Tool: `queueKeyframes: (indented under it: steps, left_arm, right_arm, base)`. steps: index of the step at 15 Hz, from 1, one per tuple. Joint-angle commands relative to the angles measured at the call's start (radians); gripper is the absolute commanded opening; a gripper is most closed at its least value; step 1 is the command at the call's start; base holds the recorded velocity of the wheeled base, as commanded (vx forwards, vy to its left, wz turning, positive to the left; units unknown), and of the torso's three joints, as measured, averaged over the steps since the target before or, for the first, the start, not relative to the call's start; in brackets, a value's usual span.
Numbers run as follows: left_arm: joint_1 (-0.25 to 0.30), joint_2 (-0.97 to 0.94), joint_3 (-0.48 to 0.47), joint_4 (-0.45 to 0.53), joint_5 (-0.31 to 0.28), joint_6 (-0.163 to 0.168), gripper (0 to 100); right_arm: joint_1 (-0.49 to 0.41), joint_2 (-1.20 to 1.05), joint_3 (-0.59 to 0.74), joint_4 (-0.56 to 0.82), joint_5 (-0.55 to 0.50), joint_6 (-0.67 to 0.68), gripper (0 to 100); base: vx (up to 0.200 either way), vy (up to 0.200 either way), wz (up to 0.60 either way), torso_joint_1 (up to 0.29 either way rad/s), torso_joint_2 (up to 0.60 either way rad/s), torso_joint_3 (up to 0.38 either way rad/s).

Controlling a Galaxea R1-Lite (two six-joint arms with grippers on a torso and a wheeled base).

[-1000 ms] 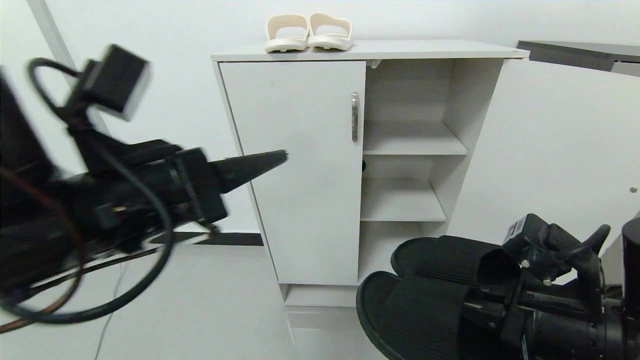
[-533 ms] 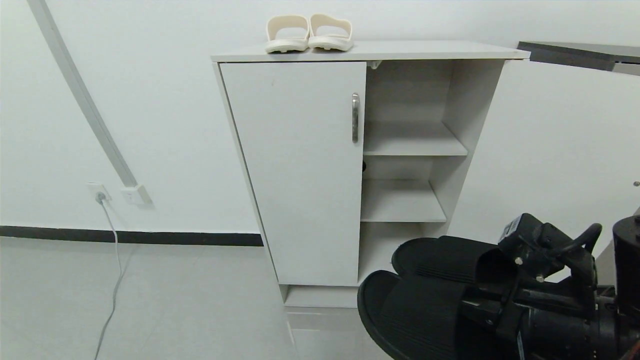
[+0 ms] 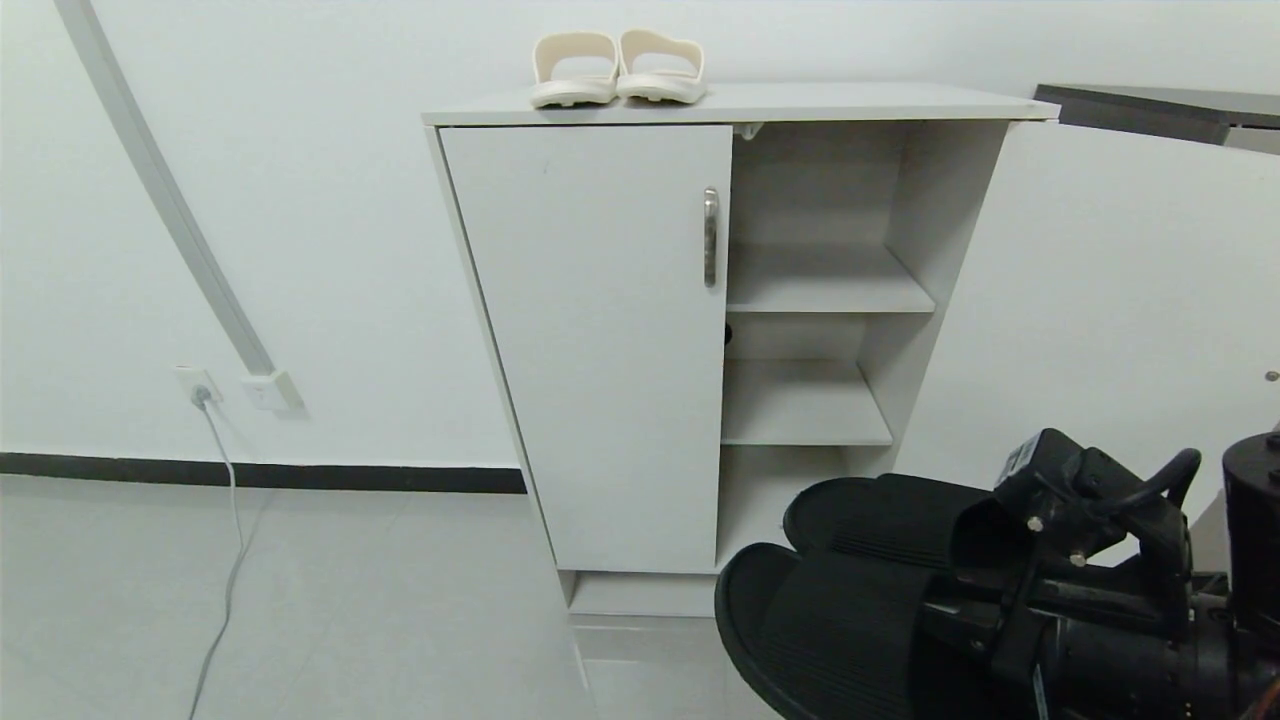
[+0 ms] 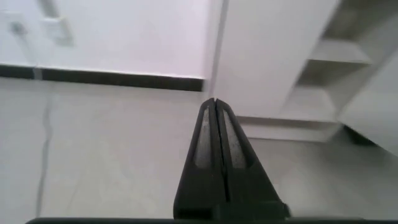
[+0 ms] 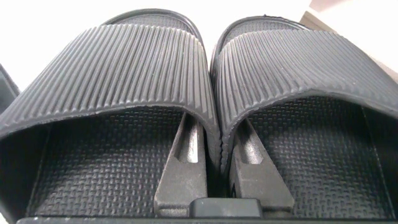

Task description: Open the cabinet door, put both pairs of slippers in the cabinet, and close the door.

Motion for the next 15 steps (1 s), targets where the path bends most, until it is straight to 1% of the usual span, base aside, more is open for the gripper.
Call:
queueKeyframes:
  steps: [1, 2, 3, 4, 5, 6, 7, 8, 9, 10, 11, 12, 14, 15]
  left_arm:
    - [0.113, -0.080, 0.086, -0.001, 0.012, 0.026, 0]
    - [0.145, -0.114, 0.128, -0.017, 0.006, 0.055, 0]
    - [0.162, -0.146, 0.149, -0.073, -0.025, 0.066, 0]
    - [0.166, -0.164, 0.157, -0.095, -0.063, 0.074, 0]
    - [0.169, -0.167, 0.171, -0.118, -0.132, 0.101, 0]
    - [0.169, -0.167, 0.171, -0.118, -0.135, 0.098, 0]
    - [0.169, -0.167, 0.171, -0.118, -0.139, 0.084, 0]
    - [0.169, -0.167, 0.177, -0.127, -0.137, 0.094, 0]
    - [0.169, -0.167, 0.235, -0.216, -0.149, 0.138, 0]
    - [0.169, -0.167, 0.252, -0.254, -0.237, 0.163, 0]
    - [0.169, -0.166, 0.243, -0.221, -0.277, 0.147, 0]
    - [0.169, -0.167, 0.246, -0.233, -0.264, 0.149, 0]
    - [0.169, -0.167, 0.250, -0.247, -0.261, 0.135, 0]
    - [0.169, -0.167, 0.250, -0.245, -0.260, 0.123, 0]
  right_arm:
    - [0.000, 0.003, 0.000, 0.000, 0.000, -0.001, 0]
    - [0.000, 0.008, 0.000, 0.000, 0.002, -0.001, 0]
    - [0.001, 0.010, 0.001, 0.000, 0.002, -0.001, 0]
    - [0.001, 0.013, 0.000, 0.000, 0.003, -0.002, 0]
    - [0.004, 0.030, -0.002, 0.000, 0.003, -0.004, 0]
    - [0.004, 0.031, -0.002, 0.000, 0.003, -0.004, 0]
    - [0.006, 0.033, -0.002, 0.000, 0.003, -0.004, 0]
    - [0.009, 0.033, -0.002, 0.000, 0.003, -0.005, 0]
    - [0.012, 0.031, -0.002, 0.000, 0.003, -0.005, 0]
    - [0.018, 0.031, -0.002, 0.000, 0.003, -0.005, 0]
    - [0.021, 0.034, -0.005, 0.000, 0.003, -0.004, 0]
    - [0.029, 0.050, -0.005, 0.000, 0.002, -0.005, 0]
    - [0.035, 0.076, -0.009, -0.015, -0.009, 0.001, 0]
    - [0.043, 0.140, -0.023, -0.055, -0.058, 0.013, 0]
  base:
    - [0.000, 0.000, 0.00, 0.000, 0.00, 0.000]
    - [0.000, 0.000, 0.00, 0.000, 0.00, 0.000]
    - [0.000, 0.000, 0.00, 0.000, 0.00, 0.000]
    - [0.000, 0.000, 0.00, 0.000, 0.00, 0.000]
    - [0.000, 0.000, 0.00, 0.000, 0.00, 0.000]
    - [0.000, 0.000, 0.00, 0.000, 0.00, 0.000]
    - [0.000, 0.000, 0.00, 0.000, 0.00, 0.000]
    - [0.000, 0.000, 0.00, 0.000, 0.00, 0.000]
    - [0.000, 0.000, 0.00, 0.000, 0.00, 0.000]
    - [0.000, 0.000, 0.00, 0.000, 0.00, 0.000]
    - [0.000, 0.000, 0.00, 0.000, 0.00, 0.000]
    - [0.000, 0.000, 0.00, 0.000, 0.00, 0.000]
    - [0.000, 0.000, 0.00, 0.000, 0.00, 0.000]
    - [0.000, 0.000, 0.00, 0.000, 0.00, 0.000]
